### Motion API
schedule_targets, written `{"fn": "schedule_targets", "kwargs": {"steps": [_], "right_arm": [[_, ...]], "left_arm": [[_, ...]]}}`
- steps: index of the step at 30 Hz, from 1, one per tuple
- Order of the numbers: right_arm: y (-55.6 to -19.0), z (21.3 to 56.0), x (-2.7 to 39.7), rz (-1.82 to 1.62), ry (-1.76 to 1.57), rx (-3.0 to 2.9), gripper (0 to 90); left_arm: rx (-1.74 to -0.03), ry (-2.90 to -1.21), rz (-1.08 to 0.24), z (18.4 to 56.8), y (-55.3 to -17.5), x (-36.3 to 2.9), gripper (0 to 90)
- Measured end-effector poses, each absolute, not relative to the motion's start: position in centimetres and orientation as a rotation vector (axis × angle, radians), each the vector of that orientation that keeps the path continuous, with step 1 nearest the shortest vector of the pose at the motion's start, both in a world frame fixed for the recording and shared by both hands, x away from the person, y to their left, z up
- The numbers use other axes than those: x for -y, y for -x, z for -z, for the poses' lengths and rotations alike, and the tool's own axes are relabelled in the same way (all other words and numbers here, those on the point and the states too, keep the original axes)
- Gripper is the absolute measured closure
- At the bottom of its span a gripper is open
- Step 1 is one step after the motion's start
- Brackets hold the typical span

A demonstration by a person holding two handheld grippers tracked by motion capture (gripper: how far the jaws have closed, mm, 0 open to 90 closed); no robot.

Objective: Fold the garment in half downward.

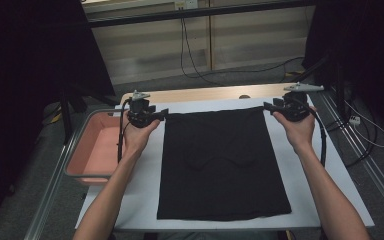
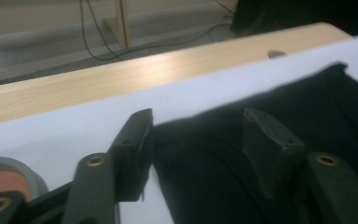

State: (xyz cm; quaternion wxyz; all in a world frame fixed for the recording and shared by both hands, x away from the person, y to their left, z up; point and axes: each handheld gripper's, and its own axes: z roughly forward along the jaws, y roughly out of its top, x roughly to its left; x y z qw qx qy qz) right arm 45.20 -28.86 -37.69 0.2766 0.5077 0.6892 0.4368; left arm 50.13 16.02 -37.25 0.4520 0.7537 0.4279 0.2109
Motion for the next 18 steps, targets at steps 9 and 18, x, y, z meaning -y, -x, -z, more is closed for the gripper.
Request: {"fn": "schedule_targets", "kwargs": {"steps": [9, 18], "right_arm": [[-40.9, 39.9, 26.4, -1.215, -1.263, -2.024, 52.6], [-38.6, 42.8, 23.8, -1.181, -1.196, -2.196, 65.0]], "left_arm": [[-0.939, -1.960, -0.468, 39.2, -46.2, -14.5, 26.4], [-0.870, -2.030, -0.349, 42.2, -43.4, -12.5, 34.4]]}}
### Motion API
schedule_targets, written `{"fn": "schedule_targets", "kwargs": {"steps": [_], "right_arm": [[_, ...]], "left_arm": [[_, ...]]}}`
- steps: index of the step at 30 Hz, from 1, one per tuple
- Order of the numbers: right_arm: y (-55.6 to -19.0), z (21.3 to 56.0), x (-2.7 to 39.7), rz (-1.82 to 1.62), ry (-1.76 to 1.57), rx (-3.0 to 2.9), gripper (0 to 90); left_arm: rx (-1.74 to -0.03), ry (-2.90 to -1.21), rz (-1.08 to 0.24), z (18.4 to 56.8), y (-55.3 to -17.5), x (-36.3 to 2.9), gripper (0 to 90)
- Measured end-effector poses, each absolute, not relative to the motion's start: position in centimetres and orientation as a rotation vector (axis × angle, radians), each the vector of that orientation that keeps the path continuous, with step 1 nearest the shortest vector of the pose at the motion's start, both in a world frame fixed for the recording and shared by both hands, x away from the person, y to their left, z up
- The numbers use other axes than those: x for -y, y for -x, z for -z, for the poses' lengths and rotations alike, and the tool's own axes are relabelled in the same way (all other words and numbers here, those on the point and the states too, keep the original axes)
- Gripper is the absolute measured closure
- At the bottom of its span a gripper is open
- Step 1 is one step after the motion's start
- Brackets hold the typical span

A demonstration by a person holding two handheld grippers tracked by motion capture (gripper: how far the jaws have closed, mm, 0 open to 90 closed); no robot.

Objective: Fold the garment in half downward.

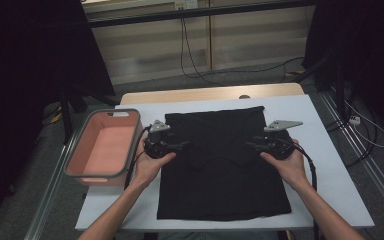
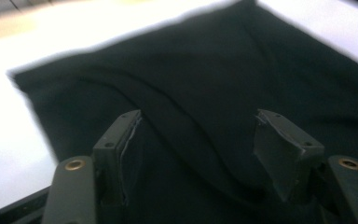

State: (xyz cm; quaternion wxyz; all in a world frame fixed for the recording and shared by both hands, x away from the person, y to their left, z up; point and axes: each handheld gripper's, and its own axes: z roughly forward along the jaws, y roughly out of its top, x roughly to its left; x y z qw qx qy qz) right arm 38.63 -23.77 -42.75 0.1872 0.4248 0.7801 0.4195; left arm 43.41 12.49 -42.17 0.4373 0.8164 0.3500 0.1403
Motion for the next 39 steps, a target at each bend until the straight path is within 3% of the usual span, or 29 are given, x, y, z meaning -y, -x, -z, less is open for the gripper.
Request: {"fn": "schedule_targets", "kwargs": {"steps": [3, 9, 12, 25, 33, 39], "right_arm": [[-38.7, 43.5, 23.0, -1.162, -1.190, -2.240, 63.4], [-38.5, 44.4, 22.5, -1.133, -1.176, -2.304, 67.8], [-38.1, 45.1, 22.3, -1.098, -1.178, -2.361, 67.8], [-36.4, 45.9, 22.3, -1.050, -1.178, -2.394, 63.0], [-35.8, 46.1, 21.8, -1.037, -1.122, -2.427, 58.9], [-36.0, 46.0, 22.0, -1.033, -1.139, -2.395, 77.6]], "left_arm": [[-0.841, -2.057, -0.337, 43.2, -42.4, -11.7, 45.1], [-0.825, -2.108, -0.277, 44.2, -41.8, -10.9, 47.8], [-0.807, -2.139, -0.256, 44.4, -41.4, -10.8, 56.2], [-0.765, -2.230, -0.172, 45.6, -40.0, -10.8, 63.4], [-0.753, -2.235, -0.198, 45.7, -39.6, -10.9, 69.2], [-0.741, -2.234, -0.209, 45.6, -39.4, -10.9, 82.4]]}}
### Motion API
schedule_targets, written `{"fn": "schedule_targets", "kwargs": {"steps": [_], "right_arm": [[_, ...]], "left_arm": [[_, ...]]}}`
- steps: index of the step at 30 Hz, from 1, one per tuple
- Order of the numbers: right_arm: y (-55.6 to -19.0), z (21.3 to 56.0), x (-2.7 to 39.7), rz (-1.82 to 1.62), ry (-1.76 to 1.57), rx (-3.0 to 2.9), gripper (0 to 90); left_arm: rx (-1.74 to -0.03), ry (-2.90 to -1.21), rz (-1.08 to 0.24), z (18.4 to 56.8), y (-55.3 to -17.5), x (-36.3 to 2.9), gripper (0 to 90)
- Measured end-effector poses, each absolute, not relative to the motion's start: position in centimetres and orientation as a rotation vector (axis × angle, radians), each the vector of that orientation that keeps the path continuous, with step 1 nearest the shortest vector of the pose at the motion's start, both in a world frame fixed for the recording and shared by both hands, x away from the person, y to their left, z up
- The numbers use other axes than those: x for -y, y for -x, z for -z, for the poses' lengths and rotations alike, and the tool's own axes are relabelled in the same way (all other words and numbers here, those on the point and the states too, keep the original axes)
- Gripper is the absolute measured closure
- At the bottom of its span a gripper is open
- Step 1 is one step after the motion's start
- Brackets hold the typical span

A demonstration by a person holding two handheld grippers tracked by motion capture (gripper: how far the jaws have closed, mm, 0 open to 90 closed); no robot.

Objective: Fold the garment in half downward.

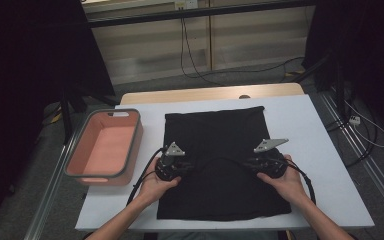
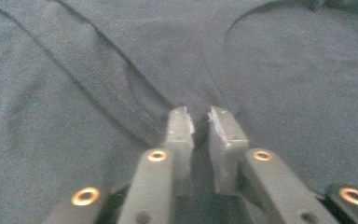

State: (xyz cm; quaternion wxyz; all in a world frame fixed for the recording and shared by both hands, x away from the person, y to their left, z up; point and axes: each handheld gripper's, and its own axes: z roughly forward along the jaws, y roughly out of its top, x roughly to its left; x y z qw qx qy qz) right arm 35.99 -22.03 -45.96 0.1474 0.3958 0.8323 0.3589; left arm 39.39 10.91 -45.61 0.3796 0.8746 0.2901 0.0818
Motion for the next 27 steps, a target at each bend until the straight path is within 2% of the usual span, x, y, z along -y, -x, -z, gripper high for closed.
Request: {"fn": "schedule_targets", "kwargs": {"steps": [3, 5, 16, 27], "right_arm": [[-36.1, 45.8, 22.3, -1.074, -1.142, -2.386, 85.6], [-36.2, 45.8, 22.4, -1.085, -1.136, -2.381, 86.7], [-36.2, 44.5, 23.1, -1.179, -1.132, -2.316, 88.0], [-36.5, 41.5, 23.5, -1.269, -1.093, -2.231, 88.5]], "left_arm": [[-0.722, -2.232, -0.196, 45.6, -39.4, -10.8, 87.0], [-0.727, -2.222, -0.184, 45.5, -39.4, -10.9, 87.9], [-0.762, -2.098, -0.180, 43.9, -39.7, -11.8, 88.6], [-0.746, -1.984, -0.213, 40.1, -40.0, -12.5, 88.9]]}}
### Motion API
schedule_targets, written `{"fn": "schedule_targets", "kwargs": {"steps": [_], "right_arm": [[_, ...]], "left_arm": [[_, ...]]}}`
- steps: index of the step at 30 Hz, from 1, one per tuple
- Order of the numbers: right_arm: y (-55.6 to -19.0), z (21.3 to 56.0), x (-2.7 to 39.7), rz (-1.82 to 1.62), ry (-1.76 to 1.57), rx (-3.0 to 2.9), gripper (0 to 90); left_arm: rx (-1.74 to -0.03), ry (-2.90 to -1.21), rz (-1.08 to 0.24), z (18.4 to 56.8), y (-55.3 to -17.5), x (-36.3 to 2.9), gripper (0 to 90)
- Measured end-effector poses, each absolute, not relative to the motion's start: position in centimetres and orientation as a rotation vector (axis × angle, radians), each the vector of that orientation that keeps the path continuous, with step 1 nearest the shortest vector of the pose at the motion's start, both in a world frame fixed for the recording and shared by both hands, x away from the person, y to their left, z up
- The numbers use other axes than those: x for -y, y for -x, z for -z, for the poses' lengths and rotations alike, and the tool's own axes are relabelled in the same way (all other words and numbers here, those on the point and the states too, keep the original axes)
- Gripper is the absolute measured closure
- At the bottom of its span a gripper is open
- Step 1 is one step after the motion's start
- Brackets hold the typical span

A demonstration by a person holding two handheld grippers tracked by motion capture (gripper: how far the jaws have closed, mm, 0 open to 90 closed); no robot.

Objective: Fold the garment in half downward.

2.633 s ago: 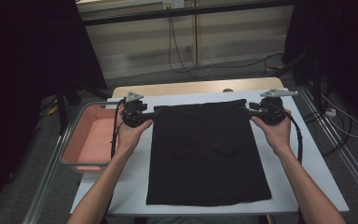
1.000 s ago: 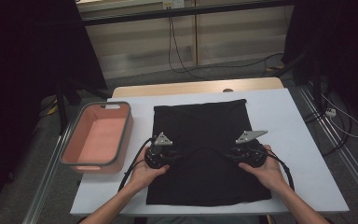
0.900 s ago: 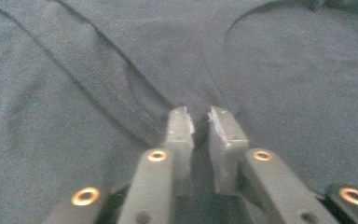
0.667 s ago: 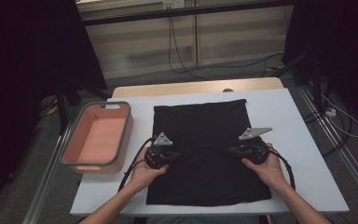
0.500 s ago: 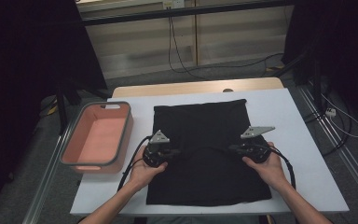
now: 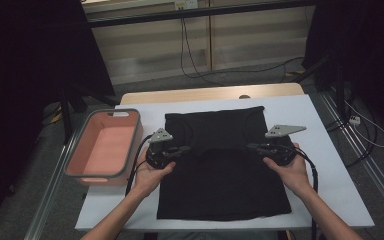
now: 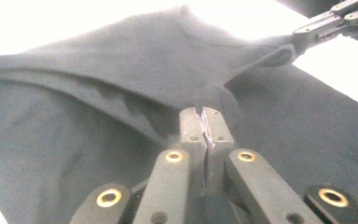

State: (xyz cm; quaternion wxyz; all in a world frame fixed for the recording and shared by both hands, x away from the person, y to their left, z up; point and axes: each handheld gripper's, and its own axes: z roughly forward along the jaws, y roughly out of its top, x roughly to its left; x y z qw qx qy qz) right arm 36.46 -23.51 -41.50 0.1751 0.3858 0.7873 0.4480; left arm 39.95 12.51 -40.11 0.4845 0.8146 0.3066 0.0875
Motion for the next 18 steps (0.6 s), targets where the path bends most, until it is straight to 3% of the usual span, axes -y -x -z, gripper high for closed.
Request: {"fn": "schedule_targets", "kwargs": {"steps": [18], "right_arm": [[-33.6, 39.4, 24.4, -1.293, -1.066, -2.200, 88.7]], "left_arm": [[-0.701, -1.983, -0.200, 38.8, -37.5, -13.2, 89.0]]}}
